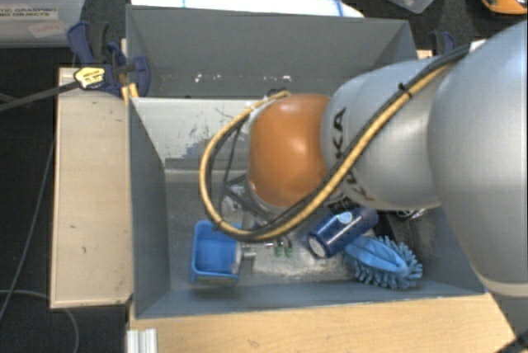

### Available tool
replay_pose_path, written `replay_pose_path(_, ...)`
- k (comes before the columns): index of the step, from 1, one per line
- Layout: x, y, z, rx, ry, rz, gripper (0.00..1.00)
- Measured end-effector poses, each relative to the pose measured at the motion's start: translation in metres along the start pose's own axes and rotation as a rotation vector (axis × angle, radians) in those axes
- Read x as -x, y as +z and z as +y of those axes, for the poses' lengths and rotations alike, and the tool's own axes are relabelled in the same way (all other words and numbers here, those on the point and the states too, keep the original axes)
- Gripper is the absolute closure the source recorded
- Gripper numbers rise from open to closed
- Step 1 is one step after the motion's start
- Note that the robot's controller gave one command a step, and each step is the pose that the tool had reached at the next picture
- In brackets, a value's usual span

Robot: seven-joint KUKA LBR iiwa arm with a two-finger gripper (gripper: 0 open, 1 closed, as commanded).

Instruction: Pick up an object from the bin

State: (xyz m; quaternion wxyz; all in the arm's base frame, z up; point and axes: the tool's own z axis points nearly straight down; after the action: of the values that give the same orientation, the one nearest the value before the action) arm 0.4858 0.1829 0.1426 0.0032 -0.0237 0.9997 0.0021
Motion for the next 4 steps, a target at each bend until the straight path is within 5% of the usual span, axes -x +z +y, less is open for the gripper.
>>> replay_pose_path(1,0.006,0.073,-0.015,0.002,-0.299,-0.002,0.00)
replay_pose_path(2,0.027,0.065,-0.055,0.000,-0.059,-0.007,1.00)
replay_pose_path(3,0.027,0.065,-0.055,0.001,-0.057,-0.007,1.00)
replay_pose_path(4,0.031,-0.034,-0.062,0.000,-0.044,-0.003,1.00)
